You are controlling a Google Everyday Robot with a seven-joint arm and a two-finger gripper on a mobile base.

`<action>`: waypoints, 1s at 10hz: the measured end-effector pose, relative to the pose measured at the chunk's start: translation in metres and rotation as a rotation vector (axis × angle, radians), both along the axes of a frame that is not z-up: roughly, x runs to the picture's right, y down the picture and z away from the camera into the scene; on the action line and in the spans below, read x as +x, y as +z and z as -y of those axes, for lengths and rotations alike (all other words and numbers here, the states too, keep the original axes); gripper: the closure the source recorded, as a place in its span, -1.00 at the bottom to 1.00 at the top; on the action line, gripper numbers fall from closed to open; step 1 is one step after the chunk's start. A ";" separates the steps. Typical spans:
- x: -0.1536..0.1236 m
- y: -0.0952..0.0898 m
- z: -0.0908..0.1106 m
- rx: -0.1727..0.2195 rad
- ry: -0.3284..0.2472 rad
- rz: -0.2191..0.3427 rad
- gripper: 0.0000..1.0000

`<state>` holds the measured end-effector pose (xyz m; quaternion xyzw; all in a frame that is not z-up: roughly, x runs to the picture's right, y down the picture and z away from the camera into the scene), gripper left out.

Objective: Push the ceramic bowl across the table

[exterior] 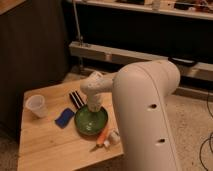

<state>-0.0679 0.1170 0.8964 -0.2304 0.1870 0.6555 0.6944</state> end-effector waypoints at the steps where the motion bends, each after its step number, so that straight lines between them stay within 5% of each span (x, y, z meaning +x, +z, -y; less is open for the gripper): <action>1: 0.002 -0.002 0.005 0.014 0.005 0.004 1.00; 10: 0.016 0.014 0.028 0.046 0.007 0.008 1.00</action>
